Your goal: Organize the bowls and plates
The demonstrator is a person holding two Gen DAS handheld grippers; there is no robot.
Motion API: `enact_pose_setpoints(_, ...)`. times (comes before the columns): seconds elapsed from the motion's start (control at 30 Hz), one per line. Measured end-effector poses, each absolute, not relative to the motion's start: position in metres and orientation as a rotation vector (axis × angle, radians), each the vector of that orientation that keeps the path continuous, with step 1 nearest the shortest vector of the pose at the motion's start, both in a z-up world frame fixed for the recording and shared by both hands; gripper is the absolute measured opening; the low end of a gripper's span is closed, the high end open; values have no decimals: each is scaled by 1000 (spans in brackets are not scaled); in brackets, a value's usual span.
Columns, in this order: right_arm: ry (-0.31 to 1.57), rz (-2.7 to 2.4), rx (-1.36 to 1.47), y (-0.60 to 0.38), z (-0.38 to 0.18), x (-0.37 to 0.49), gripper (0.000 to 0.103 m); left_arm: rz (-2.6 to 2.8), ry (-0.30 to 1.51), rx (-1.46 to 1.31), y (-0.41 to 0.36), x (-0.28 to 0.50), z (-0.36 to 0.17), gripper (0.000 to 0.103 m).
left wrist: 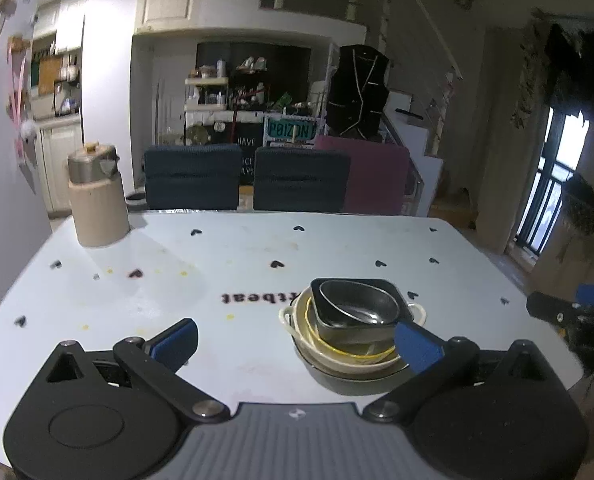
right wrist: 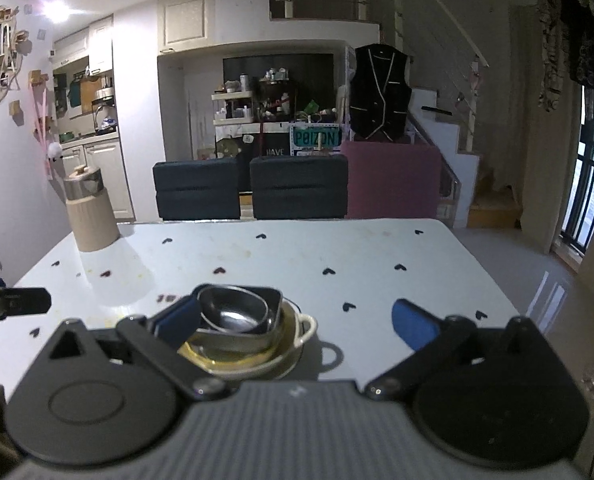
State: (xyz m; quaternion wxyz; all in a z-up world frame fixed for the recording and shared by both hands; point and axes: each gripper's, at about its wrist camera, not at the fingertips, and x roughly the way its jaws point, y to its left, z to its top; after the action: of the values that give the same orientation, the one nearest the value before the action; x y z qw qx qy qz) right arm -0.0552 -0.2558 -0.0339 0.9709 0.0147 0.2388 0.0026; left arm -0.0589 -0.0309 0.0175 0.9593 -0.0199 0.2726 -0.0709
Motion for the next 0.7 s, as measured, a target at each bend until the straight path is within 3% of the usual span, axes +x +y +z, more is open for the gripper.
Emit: enact_pose_setpoints(0.7,466,11,-25,-253,-57,-83,103,-100,561,19,-42,-82,-21,103)
